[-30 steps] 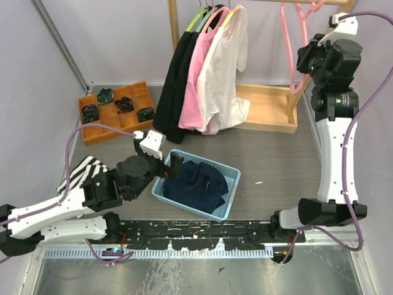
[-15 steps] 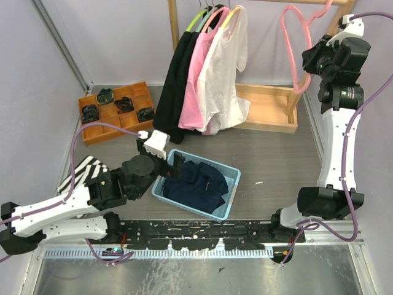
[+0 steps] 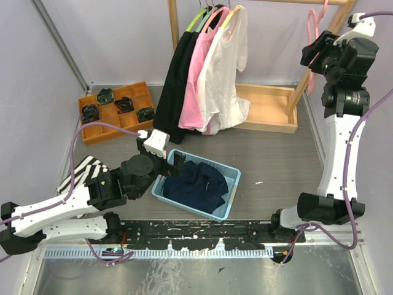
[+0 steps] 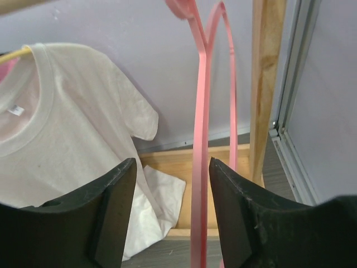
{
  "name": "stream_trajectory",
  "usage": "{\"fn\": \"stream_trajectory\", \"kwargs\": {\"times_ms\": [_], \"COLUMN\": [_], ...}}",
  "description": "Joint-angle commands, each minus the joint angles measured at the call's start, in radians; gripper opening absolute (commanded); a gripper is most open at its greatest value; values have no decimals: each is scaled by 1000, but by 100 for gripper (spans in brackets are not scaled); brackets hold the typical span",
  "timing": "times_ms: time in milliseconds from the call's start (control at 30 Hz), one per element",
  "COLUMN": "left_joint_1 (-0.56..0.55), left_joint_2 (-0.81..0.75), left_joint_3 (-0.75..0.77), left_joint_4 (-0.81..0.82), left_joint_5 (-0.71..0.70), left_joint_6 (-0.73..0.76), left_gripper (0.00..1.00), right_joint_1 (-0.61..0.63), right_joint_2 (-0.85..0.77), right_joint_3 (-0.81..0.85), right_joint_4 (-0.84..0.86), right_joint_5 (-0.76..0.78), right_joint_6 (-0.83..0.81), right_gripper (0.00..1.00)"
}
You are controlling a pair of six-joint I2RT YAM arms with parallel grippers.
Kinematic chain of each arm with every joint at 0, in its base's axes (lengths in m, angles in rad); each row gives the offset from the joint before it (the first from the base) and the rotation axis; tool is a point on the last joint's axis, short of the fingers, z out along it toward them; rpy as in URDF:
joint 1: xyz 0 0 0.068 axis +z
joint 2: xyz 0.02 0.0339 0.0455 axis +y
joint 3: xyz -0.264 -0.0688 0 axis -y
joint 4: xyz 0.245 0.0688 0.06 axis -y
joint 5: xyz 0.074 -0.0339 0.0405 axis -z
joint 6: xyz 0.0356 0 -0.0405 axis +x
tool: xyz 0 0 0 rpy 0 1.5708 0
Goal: Remove the t-shirt from the hanger
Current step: Place the hanger on the clothesline.
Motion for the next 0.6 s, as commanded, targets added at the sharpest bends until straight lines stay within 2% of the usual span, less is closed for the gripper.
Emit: {"fn": "stream_trajectory", "kwargs": {"times_ms": [0,133,367,467,567], "left_joint_1": [-3,-3,0,6,17], "left_joint_2": [1,13,50,58,56], "left_joint_3": [31,49,104,121,126], "left_joint_4": [49,43,19,15,20], "left_joint_5": [-17,-27,-47,-34,-23], "left_joint_6": [10,18,37,41,41], "left_gripper": [98,98,98,98,98], "right_joint_1": [-4,-4,10,57,165], "right_joint_2": [-117,-170,-214,-215,-194], "right_joint_3": [85,87,51,26,22], "right_joint_4": [39,53,124,153,148], "right_joint_5": [42,18,-200,-217,-159], "right_joint_6": [-14,4,134,159,129], "right_gripper": [63,65,67,67,68]}}
